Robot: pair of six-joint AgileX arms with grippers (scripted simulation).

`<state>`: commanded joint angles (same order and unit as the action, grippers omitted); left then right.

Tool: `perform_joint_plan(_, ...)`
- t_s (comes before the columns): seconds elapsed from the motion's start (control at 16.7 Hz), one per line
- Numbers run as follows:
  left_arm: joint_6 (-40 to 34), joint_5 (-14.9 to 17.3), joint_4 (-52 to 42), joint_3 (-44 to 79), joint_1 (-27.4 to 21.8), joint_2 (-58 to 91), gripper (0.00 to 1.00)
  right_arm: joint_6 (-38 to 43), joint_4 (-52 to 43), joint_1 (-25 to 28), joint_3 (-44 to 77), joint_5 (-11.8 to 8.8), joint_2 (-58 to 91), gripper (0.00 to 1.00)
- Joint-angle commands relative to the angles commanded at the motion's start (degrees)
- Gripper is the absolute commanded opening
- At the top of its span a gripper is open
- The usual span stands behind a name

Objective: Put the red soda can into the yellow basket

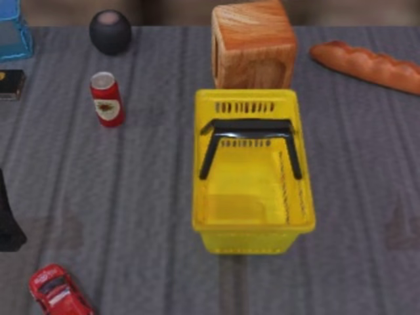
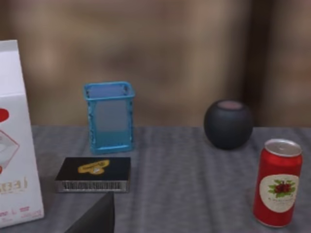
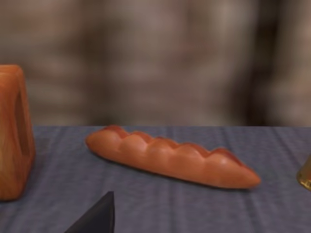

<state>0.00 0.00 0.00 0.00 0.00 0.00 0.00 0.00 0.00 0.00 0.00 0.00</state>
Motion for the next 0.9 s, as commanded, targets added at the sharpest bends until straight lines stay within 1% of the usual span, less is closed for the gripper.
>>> perform_joint_plan(0.24,0.3,0.3,-1.0,1.1,-0.2,1.4,1.00,0.0,0.0,0.0,0.0,0.0,0.0,1.00)
perform_joint_plan(0.42,1.7,1.3,-5.3,6.0,-1.0,7.4,1.00,0.0,0.0,0.0,0.0,0.0,0.0,1.00)
perform_joint_plan(0.66,4.9,3.0,-14.9,18.1,-2.4,21.5,1.00,0.0,0.0,0.0,0.0,0.0,0.0,1.00)
perform_joint_plan(0.9,9.5,4.7,-27.0,35.6,-3.9,40.6,1.00,0.0,0.0,0.0,0.0,0.0,0.0,1.00)
